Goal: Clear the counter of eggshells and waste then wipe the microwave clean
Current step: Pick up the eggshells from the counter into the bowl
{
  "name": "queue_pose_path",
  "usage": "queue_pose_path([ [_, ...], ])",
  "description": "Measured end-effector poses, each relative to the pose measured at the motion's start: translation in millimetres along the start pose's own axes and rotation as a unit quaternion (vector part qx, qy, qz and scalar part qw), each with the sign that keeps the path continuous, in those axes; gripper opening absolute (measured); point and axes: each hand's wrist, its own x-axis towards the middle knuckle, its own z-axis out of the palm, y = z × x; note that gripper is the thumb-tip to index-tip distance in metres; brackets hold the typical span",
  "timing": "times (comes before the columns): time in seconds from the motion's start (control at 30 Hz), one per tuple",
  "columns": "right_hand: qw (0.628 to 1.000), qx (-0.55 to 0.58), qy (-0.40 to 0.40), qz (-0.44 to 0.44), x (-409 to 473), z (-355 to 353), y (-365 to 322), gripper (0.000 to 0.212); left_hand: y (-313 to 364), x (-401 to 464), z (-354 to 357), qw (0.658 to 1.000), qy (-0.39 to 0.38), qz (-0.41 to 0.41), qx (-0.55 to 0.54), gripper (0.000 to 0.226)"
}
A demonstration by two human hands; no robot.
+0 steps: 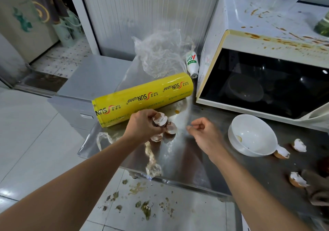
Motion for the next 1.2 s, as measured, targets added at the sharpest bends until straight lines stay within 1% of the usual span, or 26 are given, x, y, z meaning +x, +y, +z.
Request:
queue_pose_path([
  [0.17, 1.0, -0.01, 0.003, -0.003, 6.5, 1.0, 5.4, 0.011, 5.6, 6.5, 25.9, 1.0, -0.017, 0.024, 0.01, 0.039],
  [0.23, 1.0, -0.016, 0.001, -0.006, 7.8, 0.9, 8.5, 0.007, 4.2, 8.0, 34.8, 0.999, -0.032, 0.02, 0.028, 0.037],
  [0.4, 1.0, -0.019, 0.0, -0.013, 6.6, 0.1, 13.4, 0.006, 2.9, 10.1, 45.5, 0.997, -0.051, 0.005, 0.064, 0.04],
  [0.5, 1.0, -0.018, 0.004, -0.01, 3.8, -0.2, 14.0, 0.007, 6.8, 11.4, 41.2, 0.996, -0.047, 0.008, 0.072, 0.039],
  [0.6, 1.0, -0.013, 0.0, -0.01, 0.0, 0.1, 11.9, 0.007, 7.5, 9.4, 27.2, 1.0, -0.01, -0.002, 0.021, 0.037],
  [0.67, 1.0, -0.012, -0.008, -0.009, -3.3, 1.0, 8.8, 0.007, 5.4, 6.1, 15.2, 1.0, -0.002, -0.007, 0.006, 0.038],
  [0.8, 1.0, -0.011, -0.008, -0.011, -9.9, 4.3, 2.3, 0.006, -4.7, -7.2, 0.1, 0.999, -0.023, -0.01, 0.033, 0.038],
  [0.87, 1.0, -0.021, -0.01, -0.01, -12.9, 6.0, 1.1, 0.006, -11.6, -15.0, 1.5, 0.997, -0.039, -0.007, 0.064, 0.04],
  [0.93, 1.0, -0.027, -0.01, -0.009, -15.9, 7.2, 2.0, 0.007, -17.3, -20.0, 6.0, 0.996, -0.049, -0.01, 0.07, 0.042],
  [1.2, 1.0, -0.003, -0.004, 0.01, -23.5, 6.6, 7.7, 0.007, -20.1, -17.8, 12.0, 0.994, -0.053, 0.007, 0.092, 0.04],
])
